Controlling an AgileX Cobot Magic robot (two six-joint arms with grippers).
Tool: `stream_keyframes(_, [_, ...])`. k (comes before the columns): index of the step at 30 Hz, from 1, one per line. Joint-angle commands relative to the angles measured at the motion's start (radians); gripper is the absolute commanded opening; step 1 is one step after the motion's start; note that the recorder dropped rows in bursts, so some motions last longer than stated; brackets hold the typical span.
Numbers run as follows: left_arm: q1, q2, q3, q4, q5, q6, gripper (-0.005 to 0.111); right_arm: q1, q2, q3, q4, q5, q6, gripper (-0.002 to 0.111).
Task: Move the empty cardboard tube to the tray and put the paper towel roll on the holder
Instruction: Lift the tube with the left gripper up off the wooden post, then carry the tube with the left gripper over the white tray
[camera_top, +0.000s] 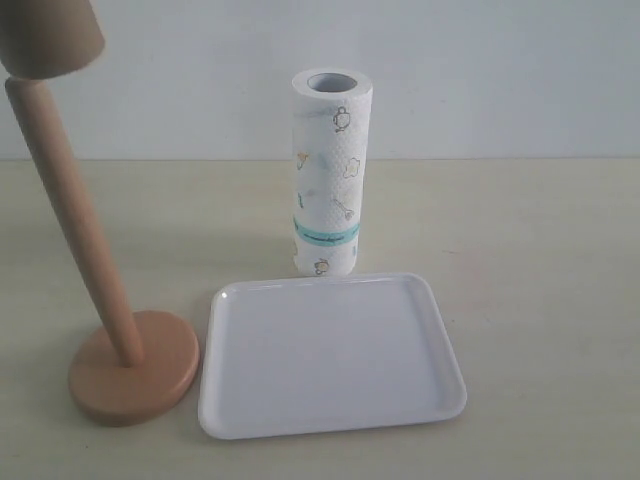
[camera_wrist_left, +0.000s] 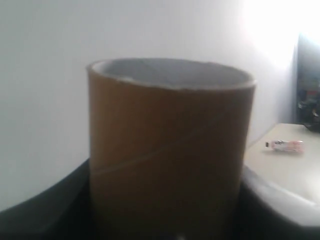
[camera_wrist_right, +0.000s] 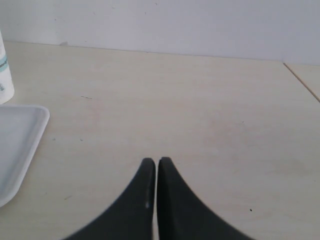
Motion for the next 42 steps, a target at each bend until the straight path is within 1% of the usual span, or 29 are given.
stream_keyframes(1, [-0.143,0.029,-0.001,0.075,0.015,-0.067,0.004,-0.003,-0.004,-0.001,0.001,-0.013,-0.005,0.001])
stream_keyframes(5, [-0.280,0.095,0.036,0.075,0.068,-0.084,0.004,-0.003,-0.004,-0.001,0.001,-0.013,-0.005,0.001])
stream_keyframes(10, [-0.448,0.206,0.140,0.075,0.273,-0.044,0.004,-0.003,-0.004,-0.001,0.001,-0.013,-0.005,0.001])
stream_keyframes(14, [-0.545,0.330,0.196,0.075,0.413,-0.028,0.004,-0.003,-0.004,-0.001,0.001,-0.013,-0.005,0.001])
stream_keyframes(16, [-0.566,0.405,0.200,0.075,0.449,-0.028,0.004,-0.003,-0.004,-0.001,0.001,-0.013,-0.005,0.001])
stream_keyframes(22, [-0.567,0.578,0.152,0.075,0.484,-0.026,0.004,-0.003,-0.004,-0.001,0.001,-0.013,-0.005,0.001])
stream_keyframes(24, [-0.567,0.609,0.142,0.075,0.538,-0.006,0.004,-0.003,-0.004,-0.001,0.001,-0.013,-0.005,0.001])
stream_keyframes(27, [-0.569,0.640,0.138,0.075,0.692,0.005,0.004,-0.003,-0.004,-0.001,0.001,-0.013,-0.005,0.001])
stream_keyframes(28, [-0.577,0.647,0.138,0.075,0.782,0.030,0.004,-0.003,-0.004,-0.001,0.001,-0.013,-0.005,0.001])
stream_keyframes(30, [-0.601,0.652,0.138,0.075,0.916,0.148,0.004,-0.003,-0.004,-0.001,0.001,-0.013,-0.005,0.001])
stream_keyframes(31, [-0.629,0.652,0.138,0.075,0.981,0.271,0.004,-0.003,-0.004,-0.001,0.001,-0.013,-0.005,0.001])
stream_keyframes(33, [-0.676,0.652,0.138,0.075,1.092,0.429,0.004,-0.003,-0.004,-0.001,0.001,-0.013,-0.005,0.001])
stream_keyframes(34, [-0.712,0.652,0.138,0.075,1.151,0.521,0.004,-0.003,-0.004,-0.001,0.001,-0.013,-0.005,0.001])
stream_keyframes(37, [-0.788,0.655,0.138,0.075,1.212,0.636,0.004,-0.003,-0.004,-0.001,0.001,-0.013,-0.005,0.001])
stream_keyframes(39, [-0.825,0.655,0.137,0.075,1.214,0.659,0.004,-0.003,-0.004,-0.001,0.001,-0.013,-0.005,0.001])
stream_keyframes(41, [-0.851,0.660,0.136,-0.004,1.214,0.719,0.004,-0.003,-0.004,-0.001,0.001,-0.013,-0.005,0.001])
stream_keyframes(42, [-0.857,0.664,0.123,-0.095,1.214,0.772,0.004,-0.003,-0.004,-0.001,0.001,-0.013,-0.005,0.001])
